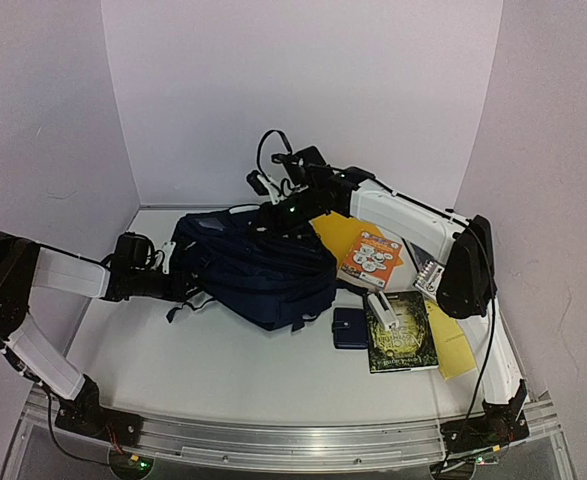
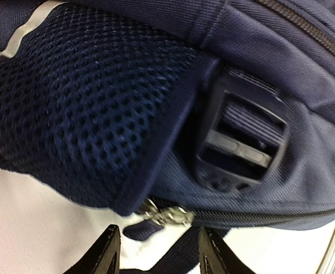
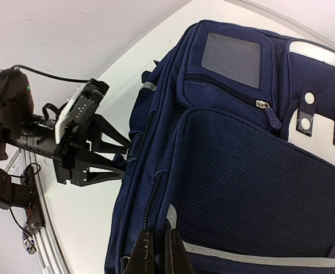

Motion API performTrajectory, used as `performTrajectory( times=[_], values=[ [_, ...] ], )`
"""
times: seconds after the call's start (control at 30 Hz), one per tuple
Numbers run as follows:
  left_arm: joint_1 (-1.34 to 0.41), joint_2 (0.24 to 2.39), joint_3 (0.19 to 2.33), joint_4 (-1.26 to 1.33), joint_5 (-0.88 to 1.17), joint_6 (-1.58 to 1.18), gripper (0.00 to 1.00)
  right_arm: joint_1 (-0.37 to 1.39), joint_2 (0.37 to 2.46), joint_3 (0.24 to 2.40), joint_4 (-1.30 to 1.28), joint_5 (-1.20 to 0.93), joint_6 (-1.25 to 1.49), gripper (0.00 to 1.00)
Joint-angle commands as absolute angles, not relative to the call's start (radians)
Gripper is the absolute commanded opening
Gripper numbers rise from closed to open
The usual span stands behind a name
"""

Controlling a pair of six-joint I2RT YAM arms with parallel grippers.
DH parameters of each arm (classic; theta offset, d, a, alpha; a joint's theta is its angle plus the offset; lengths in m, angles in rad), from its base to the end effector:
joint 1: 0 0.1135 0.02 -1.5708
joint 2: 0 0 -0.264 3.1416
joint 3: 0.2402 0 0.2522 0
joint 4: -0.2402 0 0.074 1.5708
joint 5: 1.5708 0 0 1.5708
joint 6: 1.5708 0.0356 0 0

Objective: Pack the student bag
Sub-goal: Adjust the student bag at the center of the board.

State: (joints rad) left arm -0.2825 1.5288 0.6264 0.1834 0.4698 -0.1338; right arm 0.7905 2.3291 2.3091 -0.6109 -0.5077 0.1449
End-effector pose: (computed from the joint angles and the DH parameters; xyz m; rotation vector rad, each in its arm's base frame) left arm 0.2715 -0.0956 0.1526 0.4189 2.2700 -0.7525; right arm 0.3623 0.3907 0.2983 -1.0179 2.0869 1.0602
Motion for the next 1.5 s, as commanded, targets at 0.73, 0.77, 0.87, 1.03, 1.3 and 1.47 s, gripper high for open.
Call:
performTrajectory(
  times=[0.73, 0.77, 0.87, 1.03, 1.3, 1.47],
  values=[
    [-0.304, 1.524, 0.719, 0.177, 0.434, -0.065, 0.09, 0.773, 2.273, 2.351, -0.551, -0.539, 0.203, 0.0],
    [-0.309, 1.504, 0.718, 0.156, 0.428, -0.069, 0.04, 0.773, 2.277, 2.349, -0.551, -0.537, 0.204, 0.0],
    [-0.323, 1.422, 0.701, 0.101, 0.418, -0.096, 0.0, 0.773, 2.295, 2.349, -0.549, -0.532, 0.213, 0.0],
    [-0.335, 1.306, 0.69, -0.014, 0.421, -0.179, 0.0, 0.776, 2.348, 2.378, -0.542, -0.513, 0.241, 0.0],
    [-0.413, 1.296, 0.72, -0.157, 0.438, -0.299, 0.0, 0.807, 2.441, 2.445, -0.524, -0.444, 0.273, 0.0],
    [-0.456, 1.304, 0.691, -0.155, 0.42, -0.368, 0.0, 0.813, 2.469, 2.439, -0.52, -0.42, 0.284, 0.0]
  ],
)
